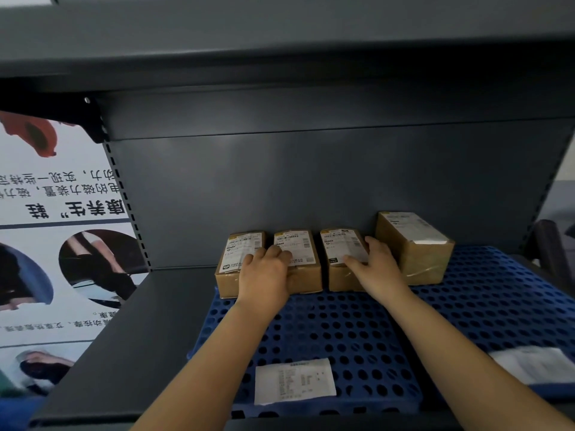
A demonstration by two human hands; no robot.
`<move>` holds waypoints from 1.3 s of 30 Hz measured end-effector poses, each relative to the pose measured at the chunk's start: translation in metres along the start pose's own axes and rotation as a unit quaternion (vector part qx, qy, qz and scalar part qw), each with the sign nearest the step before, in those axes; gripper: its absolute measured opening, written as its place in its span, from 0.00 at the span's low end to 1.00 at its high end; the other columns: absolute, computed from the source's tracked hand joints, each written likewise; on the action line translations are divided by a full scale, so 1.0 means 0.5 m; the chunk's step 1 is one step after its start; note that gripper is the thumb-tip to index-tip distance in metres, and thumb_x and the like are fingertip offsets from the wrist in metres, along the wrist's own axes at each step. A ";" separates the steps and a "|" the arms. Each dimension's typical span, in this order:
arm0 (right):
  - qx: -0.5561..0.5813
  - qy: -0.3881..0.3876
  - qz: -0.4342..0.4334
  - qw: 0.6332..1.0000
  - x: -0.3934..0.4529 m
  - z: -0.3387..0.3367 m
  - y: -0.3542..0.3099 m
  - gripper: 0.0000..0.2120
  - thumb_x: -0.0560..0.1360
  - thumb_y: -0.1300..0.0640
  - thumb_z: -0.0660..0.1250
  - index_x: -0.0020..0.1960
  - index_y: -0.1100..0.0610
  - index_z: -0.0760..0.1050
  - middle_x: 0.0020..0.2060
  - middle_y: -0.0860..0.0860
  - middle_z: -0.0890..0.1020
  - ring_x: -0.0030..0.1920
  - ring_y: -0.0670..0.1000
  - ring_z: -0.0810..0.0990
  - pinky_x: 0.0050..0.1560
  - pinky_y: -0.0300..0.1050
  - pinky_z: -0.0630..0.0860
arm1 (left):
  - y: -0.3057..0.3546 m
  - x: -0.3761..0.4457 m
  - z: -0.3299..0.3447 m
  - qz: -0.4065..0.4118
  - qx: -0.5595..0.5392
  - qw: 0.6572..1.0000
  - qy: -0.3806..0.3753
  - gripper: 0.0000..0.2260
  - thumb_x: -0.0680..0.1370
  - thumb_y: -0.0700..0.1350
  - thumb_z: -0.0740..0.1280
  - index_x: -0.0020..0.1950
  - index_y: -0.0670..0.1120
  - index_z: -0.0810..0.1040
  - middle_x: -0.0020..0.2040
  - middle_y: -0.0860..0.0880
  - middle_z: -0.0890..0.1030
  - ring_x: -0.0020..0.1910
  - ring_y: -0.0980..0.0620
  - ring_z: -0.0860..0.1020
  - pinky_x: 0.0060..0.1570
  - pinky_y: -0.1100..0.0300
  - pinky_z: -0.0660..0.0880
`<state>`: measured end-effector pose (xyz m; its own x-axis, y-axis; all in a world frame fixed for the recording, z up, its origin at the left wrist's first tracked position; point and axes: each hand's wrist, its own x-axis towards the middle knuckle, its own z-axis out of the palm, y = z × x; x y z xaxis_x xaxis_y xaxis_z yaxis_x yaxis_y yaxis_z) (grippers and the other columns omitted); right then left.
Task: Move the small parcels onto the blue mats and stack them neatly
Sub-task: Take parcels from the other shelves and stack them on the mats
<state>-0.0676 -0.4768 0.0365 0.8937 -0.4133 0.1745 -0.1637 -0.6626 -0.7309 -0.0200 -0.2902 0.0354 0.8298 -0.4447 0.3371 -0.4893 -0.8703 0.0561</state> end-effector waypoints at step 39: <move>-0.553 0.178 0.194 0.790 -0.732 -0.712 0.232 0.24 0.78 0.45 0.56 0.71 0.52 0.61 0.65 0.49 0.70 0.66 0.53 0.67 0.64 0.48 0.65 | 0.899 -0.302 -0.198 0.455 -0.129 0.880 0.044 0.24 0.77 0.56 0.59 0.71 0.49 0.62 0.67 0.49 0.69 0.66 0.45 0.67 0.63 0.50 0.62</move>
<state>-0.5622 -0.6250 0.1229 0.5451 -0.7387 0.3965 -0.8374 -0.5025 0.2151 -0.3916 -0.5935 0.1027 0.0436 -0.9046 0.4240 -0.9945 -0.0799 -0.0683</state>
